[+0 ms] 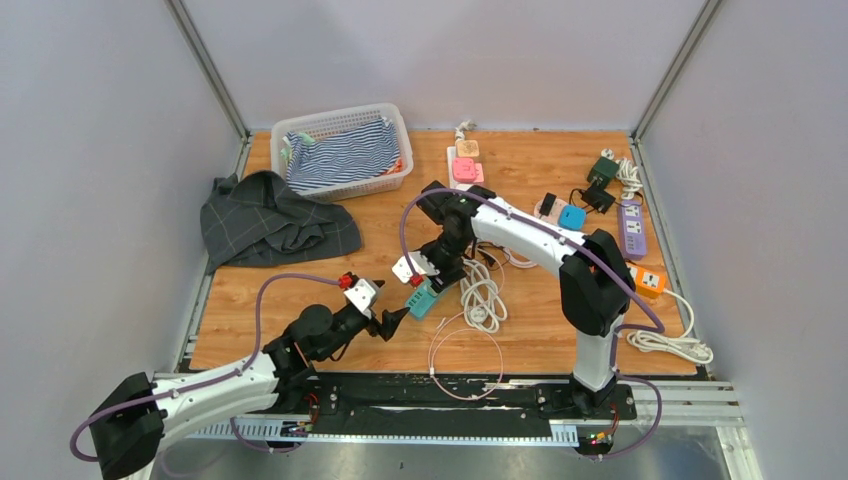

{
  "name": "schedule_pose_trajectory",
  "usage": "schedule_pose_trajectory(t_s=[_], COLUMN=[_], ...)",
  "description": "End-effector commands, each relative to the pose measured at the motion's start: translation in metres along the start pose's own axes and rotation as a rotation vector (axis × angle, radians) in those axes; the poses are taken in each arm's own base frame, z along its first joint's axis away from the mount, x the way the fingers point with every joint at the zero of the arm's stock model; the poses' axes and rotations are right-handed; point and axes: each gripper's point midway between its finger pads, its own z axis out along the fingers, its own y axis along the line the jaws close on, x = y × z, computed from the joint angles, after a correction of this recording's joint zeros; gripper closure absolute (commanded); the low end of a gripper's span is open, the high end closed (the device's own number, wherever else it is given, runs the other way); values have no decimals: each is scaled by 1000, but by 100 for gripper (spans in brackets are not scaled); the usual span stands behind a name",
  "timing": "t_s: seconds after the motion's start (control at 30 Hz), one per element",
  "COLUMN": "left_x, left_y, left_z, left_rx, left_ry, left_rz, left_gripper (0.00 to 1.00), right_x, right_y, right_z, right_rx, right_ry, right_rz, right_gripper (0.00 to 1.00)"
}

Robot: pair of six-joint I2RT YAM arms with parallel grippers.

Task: Pull the plug off the socket
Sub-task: Remove the plug from the socket.

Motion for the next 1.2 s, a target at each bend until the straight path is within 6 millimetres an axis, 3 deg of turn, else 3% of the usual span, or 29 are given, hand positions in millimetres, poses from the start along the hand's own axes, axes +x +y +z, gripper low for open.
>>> schedule_pose_trajectory(t_s=[0.0, 0.2, 0.37, 0.57, 0.77, 0.93, 1.03, 1.17], left_x=[-10, -15, -3, 5, 0, 24, 35, 47], left_y=[-5, -13, -18, -27, -37, -42, -40, -39], left_z=[1, 3, 4, 24, 44, 67, 76, 84], left_rx=[28, 69, 112, 159, 211, 237, 223, 216], left_ry=[-55, -80, -89, -77, -170, -101, -67, -37], left_rz=[8, 17, 81, 167, 307, 337, 349, 356], left_gripper=[17, 17, 17, 17, 17, 17, 17, 20], right_x=[15, 27, 39, 49, 63, 67, 67, 66], right_y=[8, 12, 13, 22, 35, 40, 41, 43], right_z=[15, 28, 31, 20, 7, 7, 9, 12], right_rx=[-32, -27, -4, 31, 56, 53, 45, 36], right_ry=[73, 116, 161, 164, 152, 152, 138, 121], right_rz=[-18, -22, -14, 34, 99, 120, 130, 143], right_gripper=[44, 52, 63, 79, 86, 90, 99, 100])
